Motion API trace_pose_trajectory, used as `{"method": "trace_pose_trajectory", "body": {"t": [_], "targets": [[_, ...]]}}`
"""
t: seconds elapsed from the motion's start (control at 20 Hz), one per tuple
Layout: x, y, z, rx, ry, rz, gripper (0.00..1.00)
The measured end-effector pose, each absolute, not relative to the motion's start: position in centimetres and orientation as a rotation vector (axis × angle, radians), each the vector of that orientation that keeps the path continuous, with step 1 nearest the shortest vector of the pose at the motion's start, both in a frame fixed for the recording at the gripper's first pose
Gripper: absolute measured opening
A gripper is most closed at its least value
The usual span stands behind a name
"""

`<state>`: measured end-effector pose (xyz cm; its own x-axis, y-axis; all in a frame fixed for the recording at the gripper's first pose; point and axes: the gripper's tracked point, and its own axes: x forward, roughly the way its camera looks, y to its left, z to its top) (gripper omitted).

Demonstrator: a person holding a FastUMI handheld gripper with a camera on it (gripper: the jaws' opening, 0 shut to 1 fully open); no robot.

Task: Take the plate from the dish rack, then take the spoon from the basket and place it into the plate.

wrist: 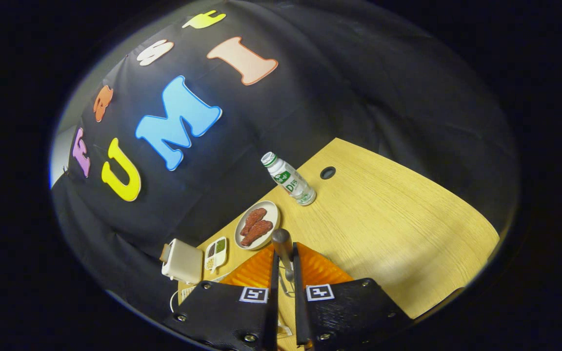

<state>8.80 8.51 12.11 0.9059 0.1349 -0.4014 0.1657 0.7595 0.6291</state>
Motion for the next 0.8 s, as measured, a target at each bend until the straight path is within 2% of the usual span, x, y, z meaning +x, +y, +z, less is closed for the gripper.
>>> {"method": "trace_pose_trajectory", "body": {"t": [0.45,0.8], "targets": [[2.5,19.6,18.2,0.637,0.439,0.282,0.16],[-3.8,31.7,15.1,0.493,0.549,0.49,0.16]]}}
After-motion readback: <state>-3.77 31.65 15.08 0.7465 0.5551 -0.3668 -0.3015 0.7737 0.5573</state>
